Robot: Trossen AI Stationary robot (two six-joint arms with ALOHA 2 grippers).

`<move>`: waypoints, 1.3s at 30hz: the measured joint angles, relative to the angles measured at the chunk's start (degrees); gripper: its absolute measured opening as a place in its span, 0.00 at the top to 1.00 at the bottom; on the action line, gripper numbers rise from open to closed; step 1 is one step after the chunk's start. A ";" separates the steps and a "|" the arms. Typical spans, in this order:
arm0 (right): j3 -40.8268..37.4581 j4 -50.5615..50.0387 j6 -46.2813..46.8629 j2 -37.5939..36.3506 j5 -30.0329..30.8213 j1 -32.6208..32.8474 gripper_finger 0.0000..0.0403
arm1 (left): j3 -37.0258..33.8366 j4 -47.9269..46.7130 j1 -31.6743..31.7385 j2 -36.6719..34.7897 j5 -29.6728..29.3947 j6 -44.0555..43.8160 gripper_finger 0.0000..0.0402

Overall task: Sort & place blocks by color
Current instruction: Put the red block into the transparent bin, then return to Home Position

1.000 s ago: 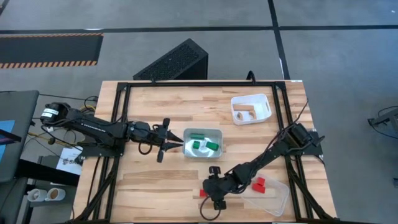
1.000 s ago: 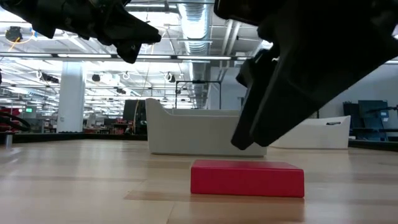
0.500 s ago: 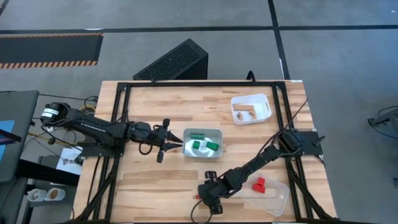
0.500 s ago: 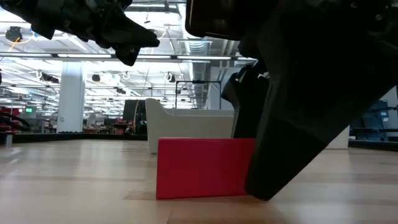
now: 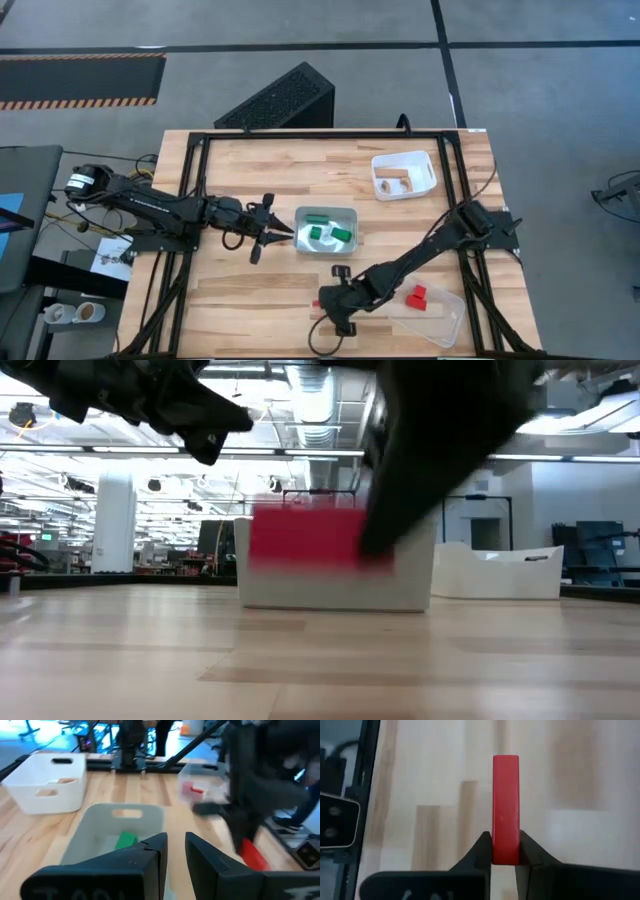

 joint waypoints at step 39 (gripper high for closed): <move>-21.92 -24.14 55.98 -27.57 13.17 27.95 0.58 | 0.00 1.86 -1.58 -0.46 -7.21 0.63 0.87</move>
